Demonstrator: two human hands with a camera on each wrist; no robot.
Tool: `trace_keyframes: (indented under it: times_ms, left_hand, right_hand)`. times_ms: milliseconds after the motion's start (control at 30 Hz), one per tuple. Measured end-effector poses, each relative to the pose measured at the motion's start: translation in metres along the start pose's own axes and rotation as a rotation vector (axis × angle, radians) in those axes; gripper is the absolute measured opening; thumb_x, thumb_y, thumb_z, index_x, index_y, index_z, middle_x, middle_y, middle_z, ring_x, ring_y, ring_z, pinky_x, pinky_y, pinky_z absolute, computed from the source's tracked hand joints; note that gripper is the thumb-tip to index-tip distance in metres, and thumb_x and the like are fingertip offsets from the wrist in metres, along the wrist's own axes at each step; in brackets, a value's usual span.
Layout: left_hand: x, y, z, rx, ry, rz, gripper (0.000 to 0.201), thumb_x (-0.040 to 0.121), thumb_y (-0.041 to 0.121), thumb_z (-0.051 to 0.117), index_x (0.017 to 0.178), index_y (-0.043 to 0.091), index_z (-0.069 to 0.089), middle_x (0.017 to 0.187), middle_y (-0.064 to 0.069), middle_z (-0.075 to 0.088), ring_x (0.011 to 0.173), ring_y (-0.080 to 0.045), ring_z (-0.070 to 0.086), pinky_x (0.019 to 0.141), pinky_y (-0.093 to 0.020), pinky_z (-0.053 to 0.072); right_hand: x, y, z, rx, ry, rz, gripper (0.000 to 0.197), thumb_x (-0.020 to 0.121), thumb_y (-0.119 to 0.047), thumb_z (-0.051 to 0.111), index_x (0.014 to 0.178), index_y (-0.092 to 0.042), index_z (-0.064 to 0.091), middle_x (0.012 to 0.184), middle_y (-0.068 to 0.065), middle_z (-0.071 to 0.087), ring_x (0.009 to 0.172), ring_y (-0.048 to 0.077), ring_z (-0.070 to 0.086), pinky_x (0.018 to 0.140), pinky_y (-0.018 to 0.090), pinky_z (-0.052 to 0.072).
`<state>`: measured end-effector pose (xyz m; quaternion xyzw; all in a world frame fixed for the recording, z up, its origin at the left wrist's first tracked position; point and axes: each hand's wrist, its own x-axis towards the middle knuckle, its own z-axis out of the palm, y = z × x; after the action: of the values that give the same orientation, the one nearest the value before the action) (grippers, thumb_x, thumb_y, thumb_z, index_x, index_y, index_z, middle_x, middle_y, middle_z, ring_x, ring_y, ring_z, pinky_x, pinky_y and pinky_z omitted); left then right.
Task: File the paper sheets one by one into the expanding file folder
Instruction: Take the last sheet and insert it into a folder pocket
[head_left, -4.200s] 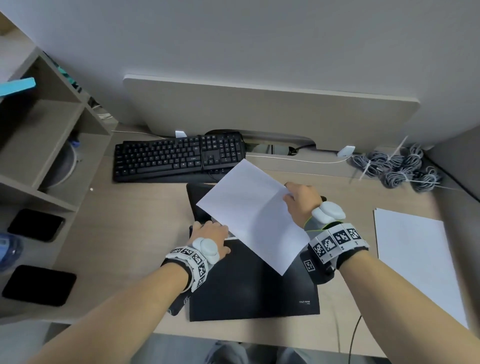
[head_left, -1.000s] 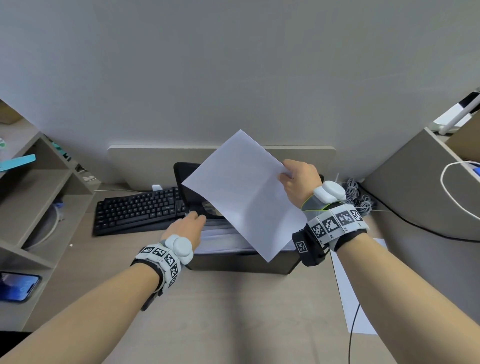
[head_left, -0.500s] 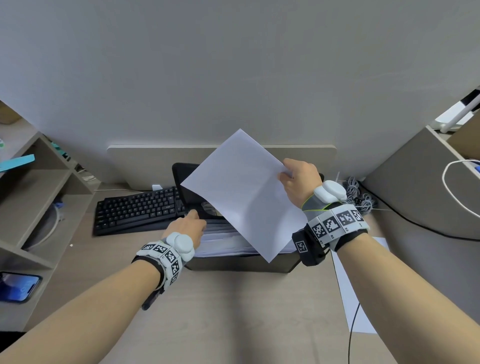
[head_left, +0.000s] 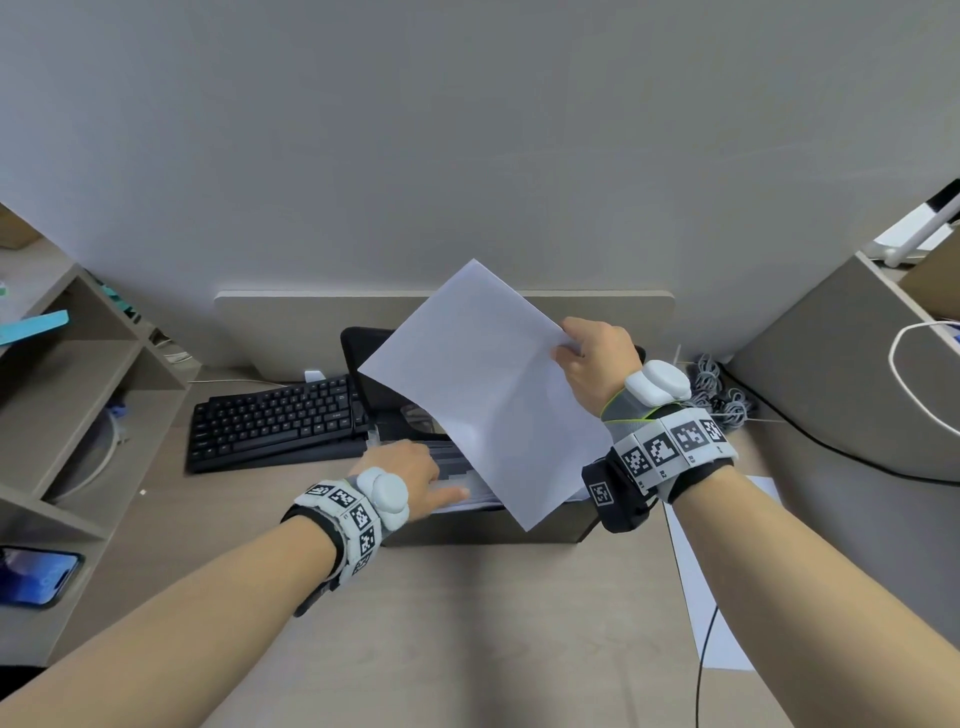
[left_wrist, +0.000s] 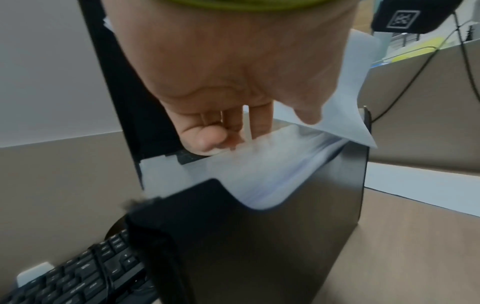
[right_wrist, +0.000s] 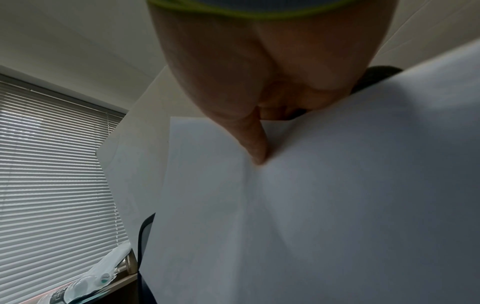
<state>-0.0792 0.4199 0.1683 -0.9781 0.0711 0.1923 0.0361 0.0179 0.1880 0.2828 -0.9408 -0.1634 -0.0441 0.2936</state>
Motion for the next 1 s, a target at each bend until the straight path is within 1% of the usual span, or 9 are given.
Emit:
trace_keyframes:
  times_ms: [133, 267, 367, 400, 467, 667, 800, 933, 1000]
  left_hand:
    - [-0.003, 0.014, 0.007, 0.041, 0.007, 0.086, 0.082, 0.073, 0.089, 0.027, 0.098, 0.021, 0.065, 0.103, 0.002, 0.06, 0.103, -0.023, 0.046, 0.083, -0.036, 0.043]
    - [-0.002, 0.019, 0.013, -0.029, -0.07, 0.095, 0.076, 0.072, 0.083, 0.046, 0.117, 0.022, 0.057, 0.118, 0.0, 0.053, 0.115, -0.025, 0.047, 0.094, -0.038, 0.041]
    - [-0.003, 0.022, 0.023, 0.044, -0.085, 0.149, 0.068, 0.073, 0.078, 0.052, 0.117, 0.026, 0.058, 0.125, 0.001, 0.051, 0.134, -0.032, 0.03, 0.113, -0.053, 0.017]
    - [-0.003, 0.023, 0.027, 0.085, -0.098, 0.171, 0.066, 0.073, 0.076, 0.053, 0.118, 0.027, 0.057, 0.129, 0.001, 0.05, 0.14, -0.034, 0.021, 0.113, -0.061, 0.007]
    - [-0.004, 0.026, 0.032, 0.14, -0.123, 0.204, 0.059, 0.077, 0.068, 0.057, 0.12, 0.028, 0.057, 0.135, 0.001, 0.048, 0.144, -0.036, 0.012, 0.112, -0.066, -0.001]
    - [0.001, 0.024, 0.033, 0.154, -0.164, 0.25, 0.044, 0.081, 0.045, 0.063, 0.121, 0.026, 0.055, 0.141, -0.003, 0.043, 0.142, -0.035, 0.019, 0.118, -0.054, 0.01]
    - [0.003, 0.02, 0.036, 0.203, -0.176, 0.289, 0.039, 0.082, 0.034, 0.064, 0.119, 0.025, 0.056, 0.142, -0.003, 0.043, 0.144, -0.035, 0.014, 0.118, -0.057, 0.006]
    - [0.005, 0.019, 0.039, 0.243, -0.173, 0.318, 0.035, 0.082, 0.029, 0.064, 0.116, 0.024, 0.058, 0.144, -0.002, 0.043, 0.147, -0.034, 0.006, 0.117, -0.059, 0.0]
    - [0.007, 0.019, 0.04, 0.246, -0.166, 0.316, 0.035, 0.082, 0.028, 0.063, 0.117, 0.024, 0.058, 0.145, -0.002, 0.042, 0.148, -0.033, 0.004, 0.117, -0.059, -0.001]
  right_hand:
    - [0.002, -0.001, 0.0, -0.02, -0.008, 0.013, 0.04, 0.086, -0.003, 0.048, 0.06, -0.018, 0.021, 0.064, 0.012, 0.038, 0.066, 0.028, 0.029, 0.055, 0.034, 0.018]
    - [0.004, 0.0, 0.0, -0.018, -0.005, 0.019, 0.042, 0.086, -0.003, 0.049, 0.06, -0.018, 0.02, 0.062, 0.01, 0.037, 0.066, 0.028, 0.029, 0.056, 0.034, 0.018]
    - [0.005, 0.001, 0.0, -0.007, 0.008, 0.016, 0.043, 0.086, -0.003, 0.05, 0.06, -0.018, 0.019, 0.064, 0.013, 0.038, 0.066, 0.027, 0.027, 0.056, 0.034, 0.017]
    - [0.005, 0.001, 0.0, -0.003, 0.016, 0.013, 0.044, 0.086, -0.003, 0.05, 0.06, -0.018, 0.018, 0.063, 0.013, 0.037, 0.066, 0.027, 0.027, 0.056, 0.034, 0.016]
    - [0.006, 0.002, -0.001, -0.003, 0.025, 0.009, 0.044, 0.086, -0.003, 0.051, 0.06, -0.019, 0.018, 0.059, 0.01, 0.034, 0.065, 0.028, 0.027, 0.056, 0.034, 0.016]
    - [0.011, 0.005, -0.004, -0.004, 0.004, 0.019, 0.044, 0.086, -0.004, 0.05, 0.06, -0.019, 0.019, 0.054, 0.0, 0.029, 0.064, 0.027, 0.028, 0.054, 0.035, 0.017]
    - [0.015, 0.01, -0.007, -0.023, 0.0, 0.045, 0.041, 0.086, -0.005, 0.05, 0.06, -0.018, 0.021, 0.06, 0.007, 0.036, 0.065, 0.028, 0.03, 0.055, 0.033, 0.02]
    - [0.019, 0.016, -0.01, -0.021, -0.017, 0.084, 0.022, 0.086, -0.006, 0.05, 0.069, -0.01, 0.038, 0.067, 0.013, 0.045, 0.066, 0.03, 0.035, 0.057, 0.033, 0.027]
    - [0.02, 0.017, -0.011, -0.016, -0.024, 0.084, 0.02, 0.086, -0.006, 0.05, 0.07, -0.008, 0.038, 0.067, 0.013, 0.044, 0.066, 0.029, 0.035, 0.058, 0.033, 0.027]
